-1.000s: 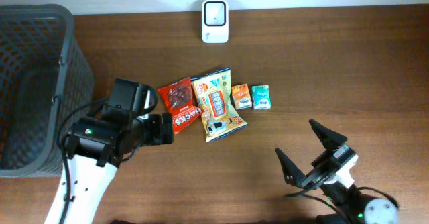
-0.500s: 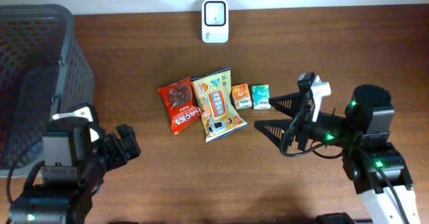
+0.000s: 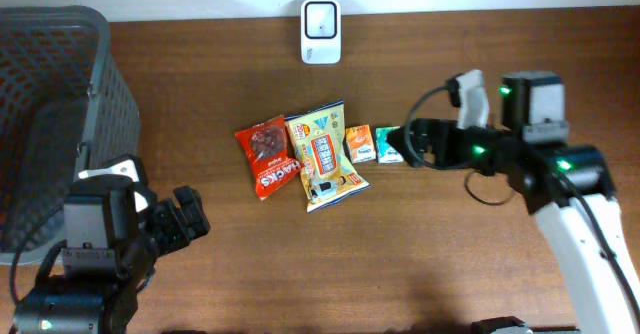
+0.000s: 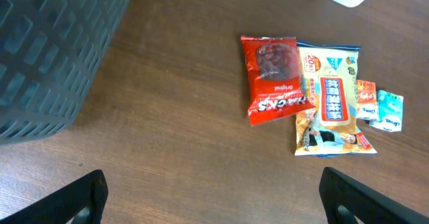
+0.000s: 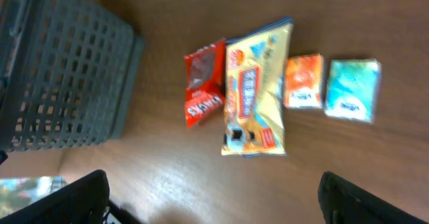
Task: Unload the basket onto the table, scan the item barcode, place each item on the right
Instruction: 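Reach the right gripper to the red candy bag and grasp it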
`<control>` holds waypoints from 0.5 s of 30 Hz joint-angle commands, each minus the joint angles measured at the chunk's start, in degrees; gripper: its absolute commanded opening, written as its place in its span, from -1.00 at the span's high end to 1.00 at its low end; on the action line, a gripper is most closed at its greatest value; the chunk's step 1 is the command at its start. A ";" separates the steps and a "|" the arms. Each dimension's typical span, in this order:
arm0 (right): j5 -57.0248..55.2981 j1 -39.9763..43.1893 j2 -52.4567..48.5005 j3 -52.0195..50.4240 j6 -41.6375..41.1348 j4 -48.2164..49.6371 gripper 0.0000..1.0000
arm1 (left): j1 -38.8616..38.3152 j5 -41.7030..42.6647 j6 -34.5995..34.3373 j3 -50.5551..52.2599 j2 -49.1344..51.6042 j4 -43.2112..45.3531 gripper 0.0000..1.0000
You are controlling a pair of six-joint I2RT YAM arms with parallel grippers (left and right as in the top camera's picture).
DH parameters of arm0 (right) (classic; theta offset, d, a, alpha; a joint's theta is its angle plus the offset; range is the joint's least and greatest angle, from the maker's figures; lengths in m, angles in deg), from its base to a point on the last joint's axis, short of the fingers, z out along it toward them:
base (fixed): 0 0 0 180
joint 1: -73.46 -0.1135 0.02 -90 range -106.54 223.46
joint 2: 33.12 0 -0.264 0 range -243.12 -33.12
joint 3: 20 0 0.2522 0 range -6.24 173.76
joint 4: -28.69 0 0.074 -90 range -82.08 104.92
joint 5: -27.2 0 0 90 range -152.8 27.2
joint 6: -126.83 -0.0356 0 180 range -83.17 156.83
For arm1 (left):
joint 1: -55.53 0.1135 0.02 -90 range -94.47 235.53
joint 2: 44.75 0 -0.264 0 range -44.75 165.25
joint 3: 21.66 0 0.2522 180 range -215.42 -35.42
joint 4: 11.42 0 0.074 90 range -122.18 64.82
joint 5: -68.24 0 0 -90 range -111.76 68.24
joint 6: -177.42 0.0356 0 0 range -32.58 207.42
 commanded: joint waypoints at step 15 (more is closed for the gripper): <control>-3.89 -24.65 -41.81 0.96 -3.34 46.56 -0.64 | 0.37 -0.28 -0.70 -0.22 -0.17 -0.07 -0.98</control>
